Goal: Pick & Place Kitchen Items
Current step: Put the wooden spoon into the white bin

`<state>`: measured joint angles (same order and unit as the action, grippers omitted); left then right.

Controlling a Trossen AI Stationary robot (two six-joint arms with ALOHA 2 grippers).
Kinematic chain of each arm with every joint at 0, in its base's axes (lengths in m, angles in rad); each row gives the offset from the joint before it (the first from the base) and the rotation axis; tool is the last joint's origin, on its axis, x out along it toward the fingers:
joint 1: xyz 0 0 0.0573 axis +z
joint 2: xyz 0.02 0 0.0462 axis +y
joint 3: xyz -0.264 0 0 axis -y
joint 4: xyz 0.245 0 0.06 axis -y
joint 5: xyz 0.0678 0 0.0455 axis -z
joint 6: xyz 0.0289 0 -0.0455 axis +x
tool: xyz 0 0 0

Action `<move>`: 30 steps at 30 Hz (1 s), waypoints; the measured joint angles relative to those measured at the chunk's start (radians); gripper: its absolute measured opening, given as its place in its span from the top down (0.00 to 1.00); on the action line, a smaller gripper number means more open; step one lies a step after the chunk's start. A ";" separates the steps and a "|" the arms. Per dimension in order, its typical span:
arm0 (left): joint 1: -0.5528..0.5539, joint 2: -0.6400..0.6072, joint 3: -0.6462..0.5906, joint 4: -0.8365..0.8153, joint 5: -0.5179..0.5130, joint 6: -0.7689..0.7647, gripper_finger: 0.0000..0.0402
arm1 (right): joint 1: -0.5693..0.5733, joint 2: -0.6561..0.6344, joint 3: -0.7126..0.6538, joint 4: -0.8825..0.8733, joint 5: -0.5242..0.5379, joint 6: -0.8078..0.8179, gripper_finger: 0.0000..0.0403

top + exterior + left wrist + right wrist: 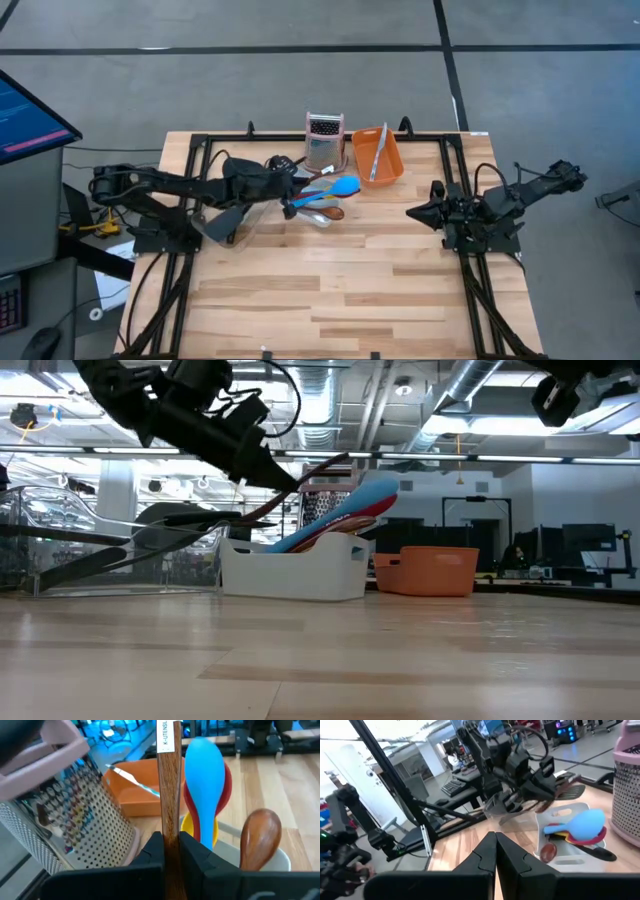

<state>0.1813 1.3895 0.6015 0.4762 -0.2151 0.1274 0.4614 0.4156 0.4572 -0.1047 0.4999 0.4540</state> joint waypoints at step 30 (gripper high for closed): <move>0.047 0.196 -0.084 0.283 0.106 -0.029 0.87 | 0.000 0.001 0.000 0.037 0.074 0.052 1.00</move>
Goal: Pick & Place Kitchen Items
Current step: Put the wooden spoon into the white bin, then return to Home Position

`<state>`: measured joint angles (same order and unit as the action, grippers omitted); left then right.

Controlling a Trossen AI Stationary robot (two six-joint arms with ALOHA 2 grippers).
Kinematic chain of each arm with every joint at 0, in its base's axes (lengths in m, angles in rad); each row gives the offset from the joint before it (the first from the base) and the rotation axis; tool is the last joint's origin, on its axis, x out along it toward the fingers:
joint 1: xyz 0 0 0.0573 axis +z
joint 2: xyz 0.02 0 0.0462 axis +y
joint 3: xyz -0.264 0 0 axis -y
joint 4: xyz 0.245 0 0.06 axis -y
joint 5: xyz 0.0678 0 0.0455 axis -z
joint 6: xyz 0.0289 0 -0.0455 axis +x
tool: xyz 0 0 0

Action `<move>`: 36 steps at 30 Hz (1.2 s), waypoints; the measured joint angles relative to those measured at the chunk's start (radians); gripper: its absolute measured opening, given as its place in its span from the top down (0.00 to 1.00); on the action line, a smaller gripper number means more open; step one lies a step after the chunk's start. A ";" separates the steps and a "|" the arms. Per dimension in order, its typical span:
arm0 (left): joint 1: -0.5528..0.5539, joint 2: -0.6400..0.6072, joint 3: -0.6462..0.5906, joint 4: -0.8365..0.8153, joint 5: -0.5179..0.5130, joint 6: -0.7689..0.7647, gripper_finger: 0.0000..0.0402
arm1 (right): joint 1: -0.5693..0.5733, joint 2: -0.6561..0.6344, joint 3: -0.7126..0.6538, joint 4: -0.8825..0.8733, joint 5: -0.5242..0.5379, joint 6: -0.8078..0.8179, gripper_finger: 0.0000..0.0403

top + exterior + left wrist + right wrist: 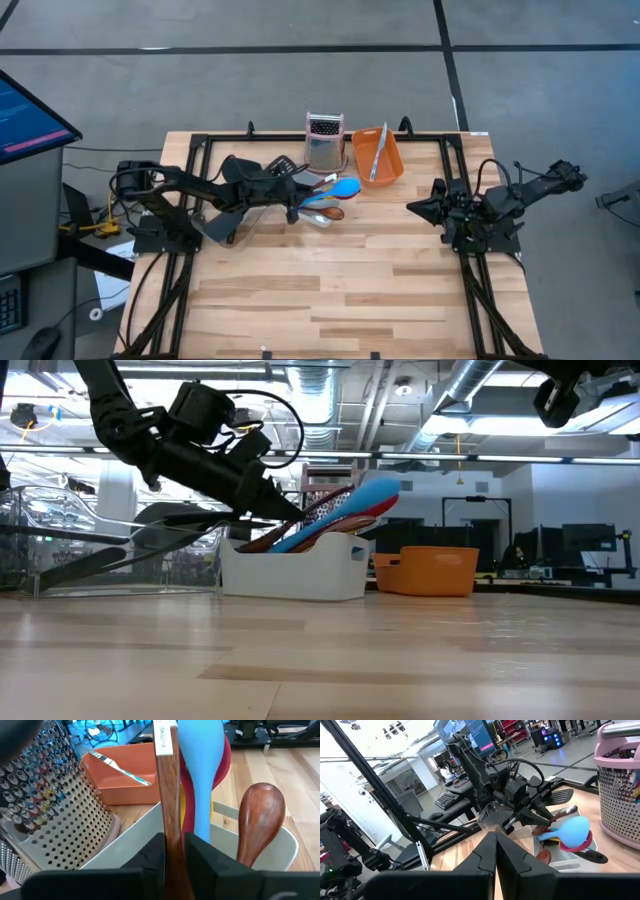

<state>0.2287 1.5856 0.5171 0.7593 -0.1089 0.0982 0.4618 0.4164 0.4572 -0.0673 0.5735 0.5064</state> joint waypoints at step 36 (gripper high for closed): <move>-0.180 -0.292 -0.001 -0.116 -0.149 -0.159 0.99 | 0.003 0.000 0.000 -0.008 -0.027 -0.011 1.00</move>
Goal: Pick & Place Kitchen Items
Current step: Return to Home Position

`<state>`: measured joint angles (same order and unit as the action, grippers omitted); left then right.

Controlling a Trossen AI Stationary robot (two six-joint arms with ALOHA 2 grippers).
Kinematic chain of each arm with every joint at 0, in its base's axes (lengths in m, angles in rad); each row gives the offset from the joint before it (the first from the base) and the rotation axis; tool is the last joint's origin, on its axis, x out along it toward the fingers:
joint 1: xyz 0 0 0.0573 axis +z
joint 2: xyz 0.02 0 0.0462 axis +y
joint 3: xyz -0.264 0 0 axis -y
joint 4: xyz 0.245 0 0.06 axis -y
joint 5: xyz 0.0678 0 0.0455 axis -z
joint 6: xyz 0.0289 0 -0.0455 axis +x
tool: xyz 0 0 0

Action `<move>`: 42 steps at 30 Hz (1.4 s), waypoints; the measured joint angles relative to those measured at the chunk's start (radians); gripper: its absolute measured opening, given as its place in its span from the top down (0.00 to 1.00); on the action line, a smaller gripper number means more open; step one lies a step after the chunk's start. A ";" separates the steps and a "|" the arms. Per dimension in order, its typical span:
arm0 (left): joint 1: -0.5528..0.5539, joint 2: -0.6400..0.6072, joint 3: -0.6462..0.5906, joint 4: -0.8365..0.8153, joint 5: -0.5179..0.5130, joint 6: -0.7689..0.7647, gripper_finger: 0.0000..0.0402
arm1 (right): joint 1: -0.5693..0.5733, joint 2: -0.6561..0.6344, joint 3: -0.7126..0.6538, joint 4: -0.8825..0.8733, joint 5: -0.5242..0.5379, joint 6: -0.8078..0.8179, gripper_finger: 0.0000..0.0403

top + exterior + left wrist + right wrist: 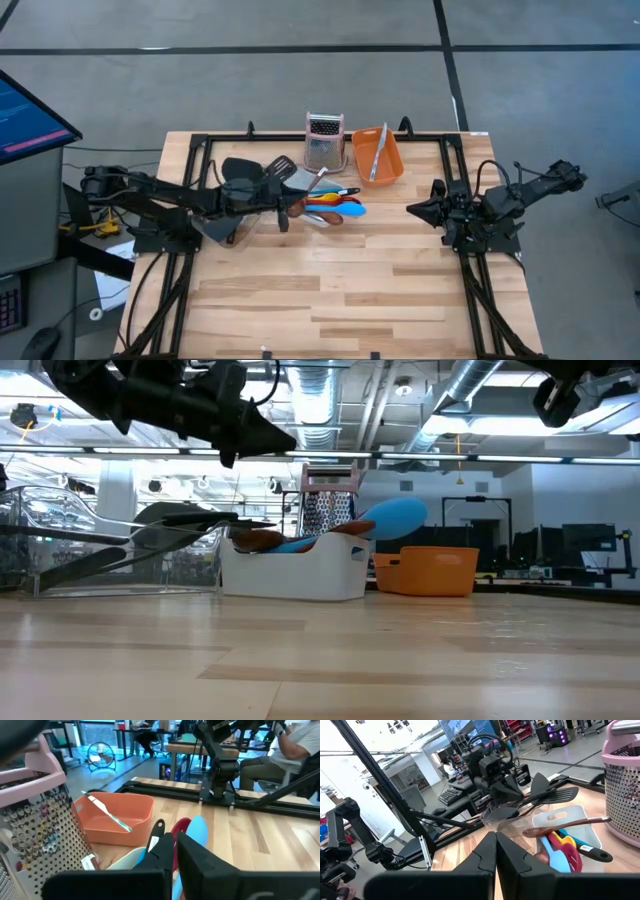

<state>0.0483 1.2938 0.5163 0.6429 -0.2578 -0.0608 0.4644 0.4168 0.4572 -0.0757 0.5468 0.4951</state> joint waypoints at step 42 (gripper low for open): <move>-0.200 -0.685 -0.084 -0.328 -0.024 0.004 1.00 | -0.001 -0.007 0.205 -0.183 -0.077 -0.366 1.00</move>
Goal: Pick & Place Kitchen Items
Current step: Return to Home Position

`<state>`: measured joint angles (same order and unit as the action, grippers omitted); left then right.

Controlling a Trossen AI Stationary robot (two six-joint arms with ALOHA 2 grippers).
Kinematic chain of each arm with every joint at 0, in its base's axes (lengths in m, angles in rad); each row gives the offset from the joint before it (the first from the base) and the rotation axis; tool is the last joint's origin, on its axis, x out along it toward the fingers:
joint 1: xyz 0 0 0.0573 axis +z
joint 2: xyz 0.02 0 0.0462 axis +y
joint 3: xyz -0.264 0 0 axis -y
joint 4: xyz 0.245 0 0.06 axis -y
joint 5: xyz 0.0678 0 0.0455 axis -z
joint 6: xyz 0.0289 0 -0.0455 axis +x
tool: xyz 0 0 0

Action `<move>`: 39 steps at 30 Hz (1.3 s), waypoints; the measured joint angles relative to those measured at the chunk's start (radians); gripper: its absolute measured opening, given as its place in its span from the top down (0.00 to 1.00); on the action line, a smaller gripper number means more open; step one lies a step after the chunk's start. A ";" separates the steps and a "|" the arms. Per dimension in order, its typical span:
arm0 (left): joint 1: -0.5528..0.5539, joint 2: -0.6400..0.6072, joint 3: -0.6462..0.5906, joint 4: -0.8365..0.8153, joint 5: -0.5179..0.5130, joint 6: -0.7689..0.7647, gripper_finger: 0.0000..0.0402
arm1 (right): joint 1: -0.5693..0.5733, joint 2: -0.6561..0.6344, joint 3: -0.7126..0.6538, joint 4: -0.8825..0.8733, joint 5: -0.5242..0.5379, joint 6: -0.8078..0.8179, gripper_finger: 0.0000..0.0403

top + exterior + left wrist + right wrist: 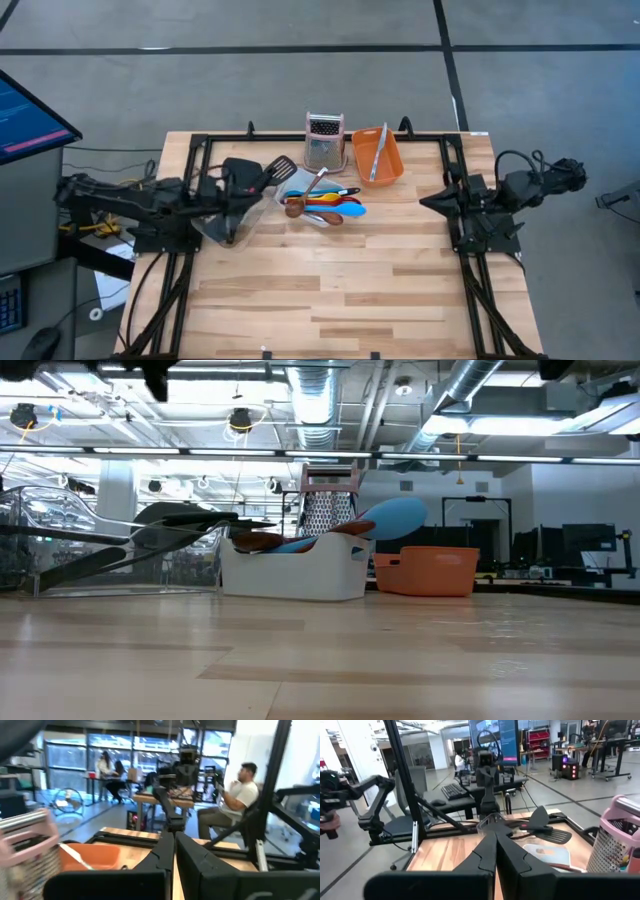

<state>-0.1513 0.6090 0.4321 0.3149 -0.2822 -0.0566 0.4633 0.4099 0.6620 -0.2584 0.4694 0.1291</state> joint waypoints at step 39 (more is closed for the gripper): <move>0.000 -0.460 -0.395 -0.106 -0.076 -0.011 1.00 | 0.000 -0.229 0.002 -0.186 0.003 0.003 1.00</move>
<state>-0.1512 0.1490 0.0371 0.2084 -0.3581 -0.0678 0.4633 0.1806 0.6636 -0.4446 0.4721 0.1322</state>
